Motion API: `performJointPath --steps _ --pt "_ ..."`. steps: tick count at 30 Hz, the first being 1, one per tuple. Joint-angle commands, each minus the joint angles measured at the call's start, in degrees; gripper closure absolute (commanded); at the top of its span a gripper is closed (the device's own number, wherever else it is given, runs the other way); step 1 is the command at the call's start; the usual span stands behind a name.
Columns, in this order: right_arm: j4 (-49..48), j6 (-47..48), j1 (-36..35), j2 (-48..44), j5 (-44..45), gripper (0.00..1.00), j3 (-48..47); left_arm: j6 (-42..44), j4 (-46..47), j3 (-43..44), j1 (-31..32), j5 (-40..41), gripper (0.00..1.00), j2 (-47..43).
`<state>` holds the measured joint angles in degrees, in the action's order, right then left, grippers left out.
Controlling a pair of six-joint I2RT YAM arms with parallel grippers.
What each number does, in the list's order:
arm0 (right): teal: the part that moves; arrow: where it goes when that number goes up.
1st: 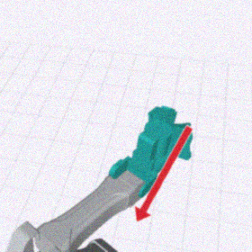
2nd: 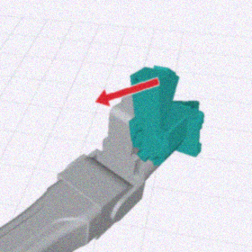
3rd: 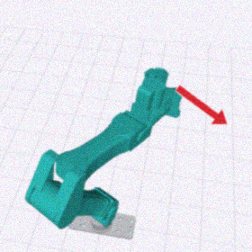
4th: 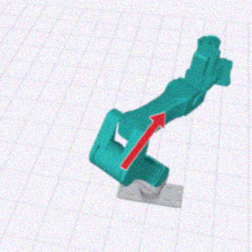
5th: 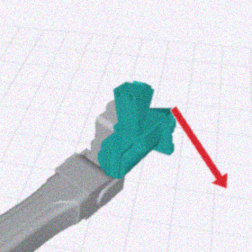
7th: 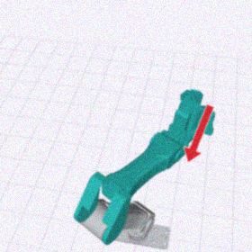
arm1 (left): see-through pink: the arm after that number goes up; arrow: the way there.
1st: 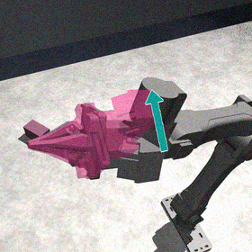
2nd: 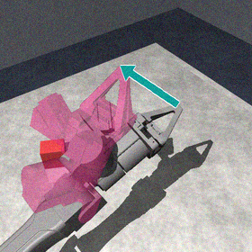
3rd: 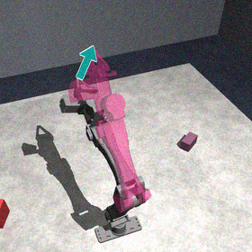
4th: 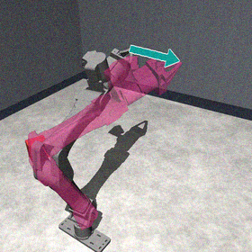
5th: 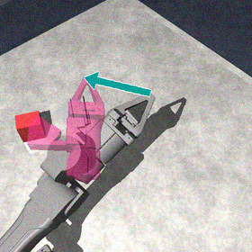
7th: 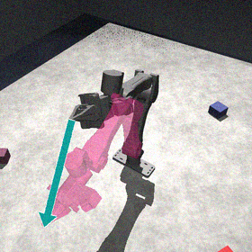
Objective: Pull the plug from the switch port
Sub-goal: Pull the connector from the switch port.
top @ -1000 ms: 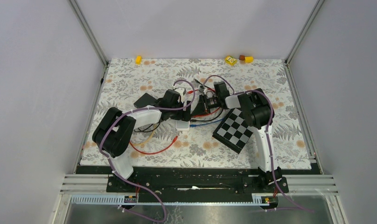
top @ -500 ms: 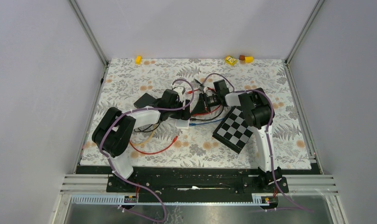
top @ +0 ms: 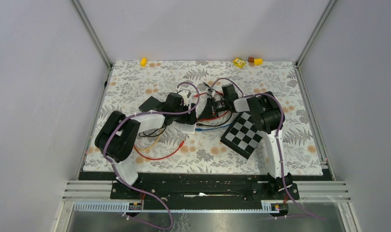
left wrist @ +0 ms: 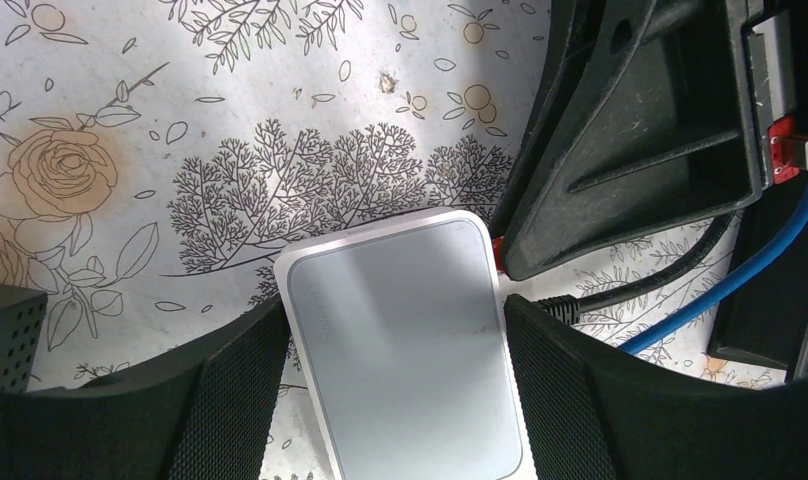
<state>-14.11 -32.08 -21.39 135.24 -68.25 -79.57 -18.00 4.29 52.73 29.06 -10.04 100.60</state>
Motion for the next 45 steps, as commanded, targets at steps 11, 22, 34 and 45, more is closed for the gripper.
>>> performJointPath --steps 11,22,34,45 --pt "-5.29 -2.91 0.01 -3.24 2.60 1.00 1.63 0.75 1.40 -0.14 -0.58 -3.69 0.27 -0.04" --pt "15.01 9.75 -0.07 0.78 1.82 1.00 -7.96 1.35 0.92 -0.18 -0.58 -2.58 0.28 0.48" --pt "3.25 2.99 -1.66 -1.73 1.91 1.00 -2.45 1.40 0.89 -0.17 -0.58 -2.60 0.29 0.05" --pt "6.10 4.43 -0.96 -0.55 1.40 1.00 -3.67 1.73 0.89 -0.26 -0.58 -2.01 0.31 0.12"
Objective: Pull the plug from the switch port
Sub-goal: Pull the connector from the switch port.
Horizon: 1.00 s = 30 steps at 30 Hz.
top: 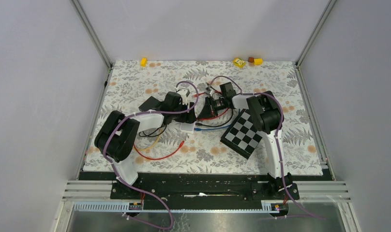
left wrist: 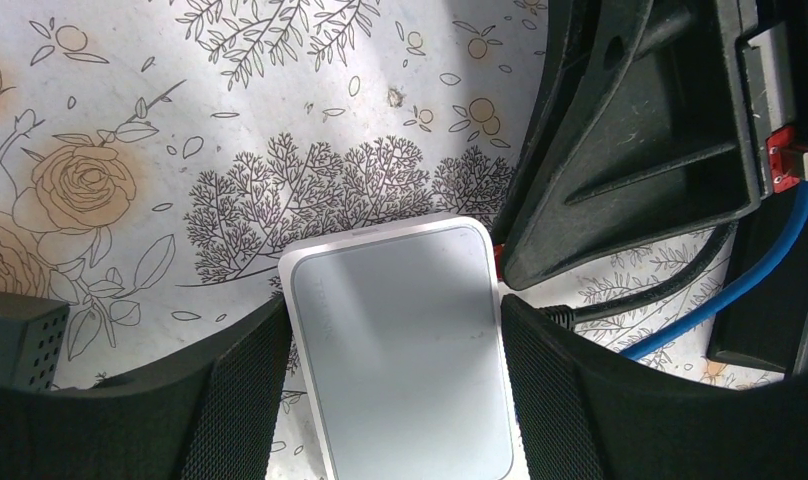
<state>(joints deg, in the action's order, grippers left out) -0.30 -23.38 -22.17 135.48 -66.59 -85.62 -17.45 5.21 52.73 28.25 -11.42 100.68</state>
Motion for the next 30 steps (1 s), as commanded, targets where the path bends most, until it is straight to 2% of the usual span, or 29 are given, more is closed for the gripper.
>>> performJointPath --steps 1,4,17,22,24,26,30 --pt "-10.56 -6.29 -0.44 -1.09 -0.41 1.00 3.57 1.24 -0.10 -0.26 0.23 -0.46 0.32 -0.03" --pt "-13.57 -8.38 -0.81 -1.36 -0.87 1.00 4.37 1.53 -0.20 -0.18 0.18 0.02 0.32 -0.19" --pt "-10.76 -6.04 -0.59 -0.69 -0.58 1.00 3.02 1.03 -0.11 0.00 0.23 -0.54 0.30 0.21" --pt "0.89 1.76 -0.17 2.36 0.01 1.00 -2.69 1.15 -0.12 -0.15 0.23 -0.62 0.30 -0.03" --pt "3.49 2.20 -0.22 2.90 -0.15 1.00 -3.00 1.19 -0.12 -0.17 0.23 -0.31 0.30 -0.18" --pt "1.35 1.20 -0.45 1.82 0.49 1.00 -1.10 1.19 -0.10 -0.25 0.23 0.05 0.30 -0.37" --pt "-14.06 -7.19 -1.35 -1.42 -0.03 1.00 5.75 1.27 -0.03 -0.26 0.09 0.12 0.30 -0.91"
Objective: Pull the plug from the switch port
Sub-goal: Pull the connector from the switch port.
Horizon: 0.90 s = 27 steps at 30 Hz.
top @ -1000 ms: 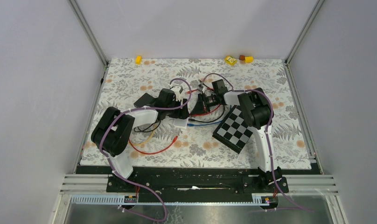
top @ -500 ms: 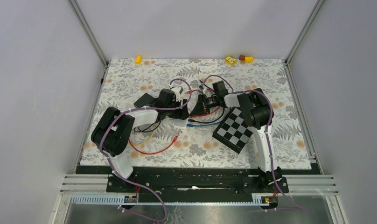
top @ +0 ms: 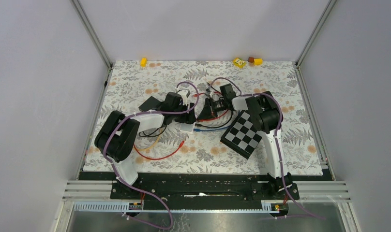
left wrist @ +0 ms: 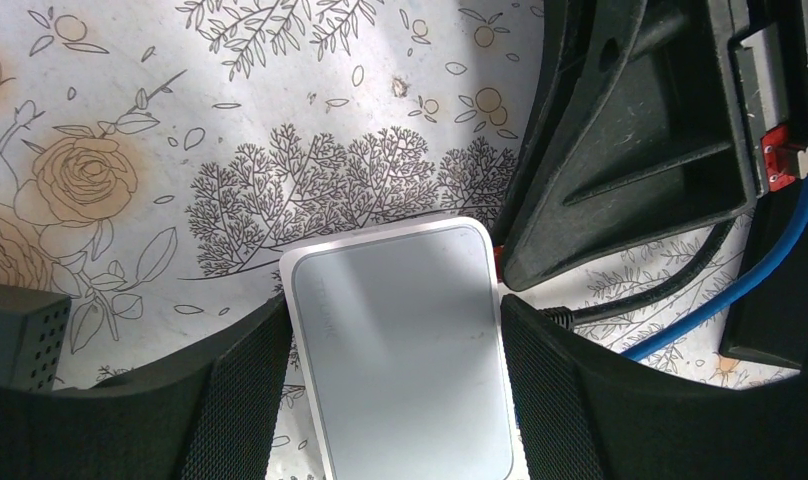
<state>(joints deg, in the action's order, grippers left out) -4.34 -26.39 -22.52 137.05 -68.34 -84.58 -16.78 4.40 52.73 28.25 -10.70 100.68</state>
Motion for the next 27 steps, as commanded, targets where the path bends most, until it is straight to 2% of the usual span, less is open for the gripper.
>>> performJointPath --steps 1,7,12,24,27 --pt "-11.96 -5.27 -1.10 -3.17 1.39 0.99 5.55 0.56 0.78 -0.26 0.01 -0.68 0.29 -0.93" --pt "-10.13 -5.28 -0.08 -1.74 0.40 0.99 3.32 0.30 0.78 -0.52 -0.56 -1.20 0.30 -0.84" --pt "10.50 7.91 0.64 -1.31 5.64 1.00 -4.48 -0.01 0.80 -0.52 -0.74 -1.69 0.30 -0.67" --pt "9.34 10.93 -0.68 -9.57 13.20 1.00 1.52 0.25 0.83 -0.52 -0.79 -0.82 0.32 -0.26" --pt "6.26 10.24 -0.72 -11.19 14.17 1.00 4.69 0.26 0.73 -0.52 -0.74 -0.65 0.32 -0.23"
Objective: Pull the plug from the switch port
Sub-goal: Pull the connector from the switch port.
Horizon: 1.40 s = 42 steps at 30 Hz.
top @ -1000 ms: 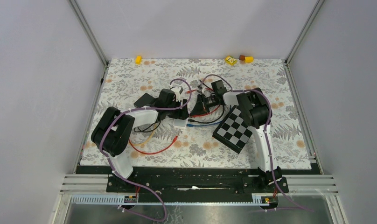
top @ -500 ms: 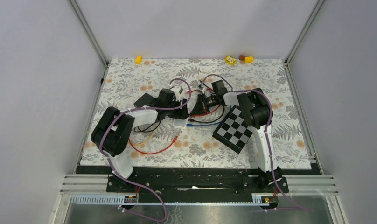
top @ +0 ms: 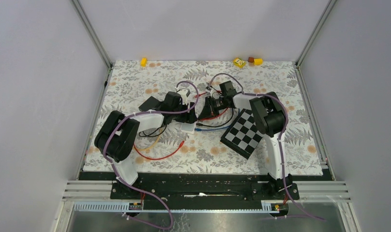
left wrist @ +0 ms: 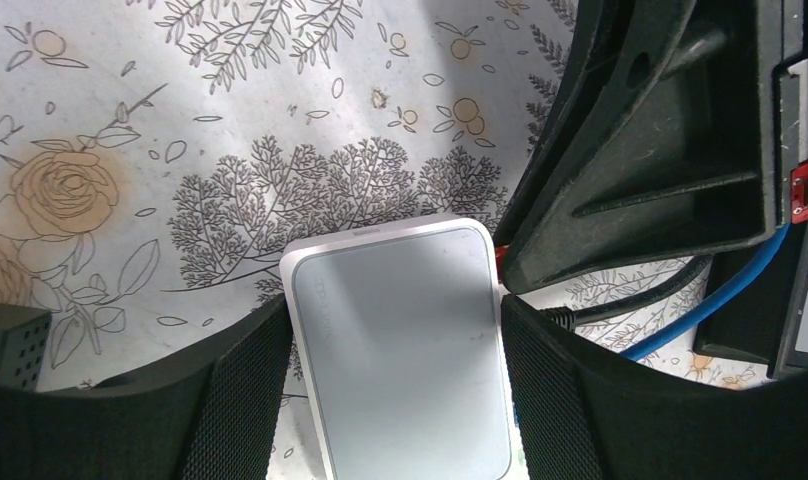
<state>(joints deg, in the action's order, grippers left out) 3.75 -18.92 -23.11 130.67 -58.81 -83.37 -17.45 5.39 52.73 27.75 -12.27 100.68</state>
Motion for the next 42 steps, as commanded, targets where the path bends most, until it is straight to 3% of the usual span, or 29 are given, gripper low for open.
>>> performJointPath --steps 1,5,10,13,18,24,42 --pt "-4.04 1.53 -0.04 -5.38 4.96 0.99 4.93 0.93 -0.29 -0.52 -0.33 0.93 0.32 -0.27" --pt "-12.49 -3.35 -0.09 -6.32 4.70 0.98 9.09 0.93 -0.21 -0.52 -0.29 1.35 0.32 -0.47" --pt "-16.07 -6.28 -0.06 -5.21 3.34 0.97 9.76 0.97 0.06 -0.70 -0.33 0.99 0.33 -0.40" --pt "-12.08 -3.44 0.08 -4.31 2.64 0.96 6.75 1.11 0.06 -0.70 -0.33 0.73 0.33 -0.49" --pt "5.87 7.71 0.20 -1.83 1.68 0.93 -2.89 1.11 0.08 -0.79 -0.41 1.11 0.33 -0.75" --pt "7.43 9.56 0.28 -2.40 0.36 0.93 -3.36 0.99 0.06 -0.92 -0.50 1.64 0.34 -1.05" --pt "-9.11 0.01 0.26 -1.94 -6.24 0.84 4.57 0.58 -0.17 -1.05 -1.97 3.79 0.36 -1.31"
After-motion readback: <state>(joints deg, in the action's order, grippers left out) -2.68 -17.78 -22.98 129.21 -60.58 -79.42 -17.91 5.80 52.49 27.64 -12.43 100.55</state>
